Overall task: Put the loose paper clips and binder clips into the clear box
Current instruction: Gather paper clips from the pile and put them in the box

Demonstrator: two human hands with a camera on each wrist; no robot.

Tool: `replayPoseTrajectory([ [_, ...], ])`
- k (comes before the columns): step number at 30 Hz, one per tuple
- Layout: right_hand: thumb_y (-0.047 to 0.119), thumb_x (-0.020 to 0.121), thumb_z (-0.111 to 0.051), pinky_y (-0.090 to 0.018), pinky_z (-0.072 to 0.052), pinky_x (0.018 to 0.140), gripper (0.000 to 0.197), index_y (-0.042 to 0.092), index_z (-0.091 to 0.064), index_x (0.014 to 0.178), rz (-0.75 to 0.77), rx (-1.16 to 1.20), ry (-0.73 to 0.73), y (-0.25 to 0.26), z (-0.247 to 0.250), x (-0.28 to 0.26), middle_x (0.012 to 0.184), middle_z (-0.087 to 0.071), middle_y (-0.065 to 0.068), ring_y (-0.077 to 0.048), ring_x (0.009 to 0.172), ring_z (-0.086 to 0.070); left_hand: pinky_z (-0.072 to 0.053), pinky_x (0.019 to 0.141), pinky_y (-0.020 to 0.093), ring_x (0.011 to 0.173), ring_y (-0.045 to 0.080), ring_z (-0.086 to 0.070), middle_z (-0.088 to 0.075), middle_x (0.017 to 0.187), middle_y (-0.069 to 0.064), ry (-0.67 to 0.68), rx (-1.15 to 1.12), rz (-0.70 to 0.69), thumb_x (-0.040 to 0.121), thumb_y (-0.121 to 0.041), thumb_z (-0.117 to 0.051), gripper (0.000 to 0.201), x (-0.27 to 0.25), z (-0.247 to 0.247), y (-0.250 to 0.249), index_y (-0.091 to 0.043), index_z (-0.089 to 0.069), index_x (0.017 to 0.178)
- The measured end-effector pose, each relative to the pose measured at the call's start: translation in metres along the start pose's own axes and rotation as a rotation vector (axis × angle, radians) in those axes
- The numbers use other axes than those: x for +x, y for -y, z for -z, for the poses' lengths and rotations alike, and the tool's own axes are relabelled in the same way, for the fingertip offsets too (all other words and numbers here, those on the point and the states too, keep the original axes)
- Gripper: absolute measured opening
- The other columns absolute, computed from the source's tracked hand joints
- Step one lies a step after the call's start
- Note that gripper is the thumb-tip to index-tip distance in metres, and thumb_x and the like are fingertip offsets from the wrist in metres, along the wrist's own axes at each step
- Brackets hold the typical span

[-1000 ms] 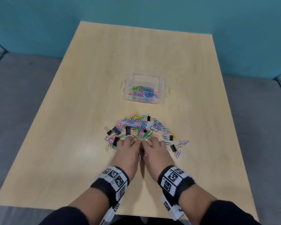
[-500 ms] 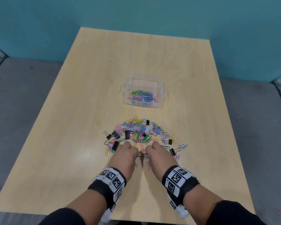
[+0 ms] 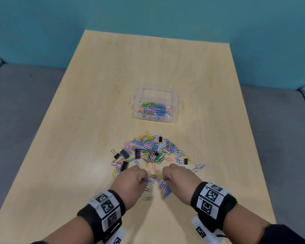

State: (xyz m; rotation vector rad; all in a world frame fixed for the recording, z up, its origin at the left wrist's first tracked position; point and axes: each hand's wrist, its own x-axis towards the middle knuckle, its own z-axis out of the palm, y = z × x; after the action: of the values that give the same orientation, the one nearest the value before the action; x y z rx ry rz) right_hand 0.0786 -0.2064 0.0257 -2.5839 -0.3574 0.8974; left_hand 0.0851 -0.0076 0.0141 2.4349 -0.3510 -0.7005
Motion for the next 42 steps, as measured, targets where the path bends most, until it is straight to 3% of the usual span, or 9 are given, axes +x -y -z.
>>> replayPoseTrajectory([
  [7,0.012,0.085,-0.055,-0.022,-0.04,0.049,0.01,0.02,-0.054,0.08,0.02,0.188,0.022,0.002,0.061,0.013,0.076,-0.055,0.002,-0.007,0.056,-0.046,-0.046,0.051,0.025,0.046,0.008,-0.054,-0.057,0.051,-0.009,0.057,-0.394,0.116,0.079,-0.006,-0.067,0.015,0.024,0.051,-0.012,-0.017,-0.065,0.069],
  [13,0.01,0.086,-0.061,-0.029,-0.051,0.051,0.014,0.018,-0.054,0.076,-0.052,0.391,-0.258,-0.009,0.137,0.075,0.057,-0.057,0.002,-0.009,0.041,-0.056,-0.048,0.05,0.023,0.048,0.012,-0.06,-0.062,0.059,0.001,-0.215,-0.436,0.12,0.079,-0.003,-0.068,0.014,0.101,0.117,-0.024,-0.014,-0.066,0.072],
  [19,0.008,0.082,-0.065,-0.049,-0.058,0.065,0.013,0.017,-0.057,0.077,-0.122,0.512,-0.381,-0.008,0.175,0.13,0.063,-0.062,-0.01,-0.025,0.053,-0.064,-0.05,0.053,0.024,0.054,0.018,-0.061,-0.062,0.066,0.005,-0.315,-0.432,0.081,0.081,-0.004,-0.066,0.011,0.159,0.14,-0.043,-0.014,-0.066,0.076],
  [23,0.03,0.086,-0.064,-0.033,-0.05,0.082,0.035,0.018,-0.059,0.119,-0.181,0.276,-0.35,-0.017,0.174,0.121,0.107,-0.065,-0.004,-0.023,0.084,-0.065,-0.057,0.073,0.041,0.068,0.025,-0.065,-0.061,0.091,0.0,-0.304,-0.433,0.06,0.083,-0.014,-0.068,0.016,0.149,0.137,-0.033,-0.018,-0.067,0.098],
  [26,0.026,0.089,-0.059,-0.028,-0.044,0.079,0.024,0.018,-0.064,0.111,-0.107,0.188,-0.405,-0.022,0.154,0.08,0.103,-0.065,0.0,-0.02,0.092,-0.06,-0.057,0.072,0.039,0.068,0.022,-0.067,-0.065,0.088,-0.003,-0.302,-0.407,0.072,0.084,-0.018,-0.066,0.011,0.11,0.131,-0.017,-0.023,-0.067,0.094],
  [30,0.017,0.084,-0.059,-0.025,-0.04,0.064,0.009,0.024,-0.064,0.081,0.021,0.307,-0.036,-0.016,0.08,0.015,0.068,-0.058,0.012,0.002,0.062,-0.051,-0.049,0.059,0.034,0.056,0.018,-0.055,-0.059,0.06,-0.002,0.01,-0.567,0.146,0.07,-0.023,-0.063,0.008,0.031,0.082,0.001,-0.02,-0.066,0.077],
  [34,0.028,0.084,-0.056,-0.024,-0.046,0.076,0.013,0.023,-0.067,0.09,0.097,0.306,0.44,0.005,0.004,-0.028,0.084,-0.063,0.013,-0.006,0.08,-0.058,-0.048,0.063,0.028,0.057,0.008,-0.052,-0.059,0.062,-0.008,0.378,-0.542,0.172,0.07,-0.017,-0.059,0.015,-0.033,0.013,0.008,-0.03,-0.066,0.073],
  [39,0.019,0.084,-0.054,-0.027,-0.046,0.075,0.014,0.019,-0.067,0.089,0.1,0.301,0.453,0.023,-0.032,-0.024,0.089,-0.069,0.0,-0.01,0.077,-0.056,-0.046,0.074,0.023,0.073,0.0,-0.057,-0.062,0.081,-0.01,0.122,-0.393,0.139,0.066,-0.022,-0.052,0.029,-0.039,-0.025,0.003,-0.047,-0.06,0.077],
  [42,0.015,0.082,-0.053,-0.029,-0.045,0.069,0.017,0.028,-0.058,0.072,0.063,0.377,0.273,0.03,-0.035,-0.011,0.073,-0.061,0.006,-0.015,0.072,-0.057,-0.046,0.077,0.028,0.079,0.009,-0.058,-0.058,0.086,-0.007,-0.016,-0.392,0.14,0.066,-0.022,-0.05,0.018,-0.028,-0.025,0.002,-0.033,-0.062,0.075],
])
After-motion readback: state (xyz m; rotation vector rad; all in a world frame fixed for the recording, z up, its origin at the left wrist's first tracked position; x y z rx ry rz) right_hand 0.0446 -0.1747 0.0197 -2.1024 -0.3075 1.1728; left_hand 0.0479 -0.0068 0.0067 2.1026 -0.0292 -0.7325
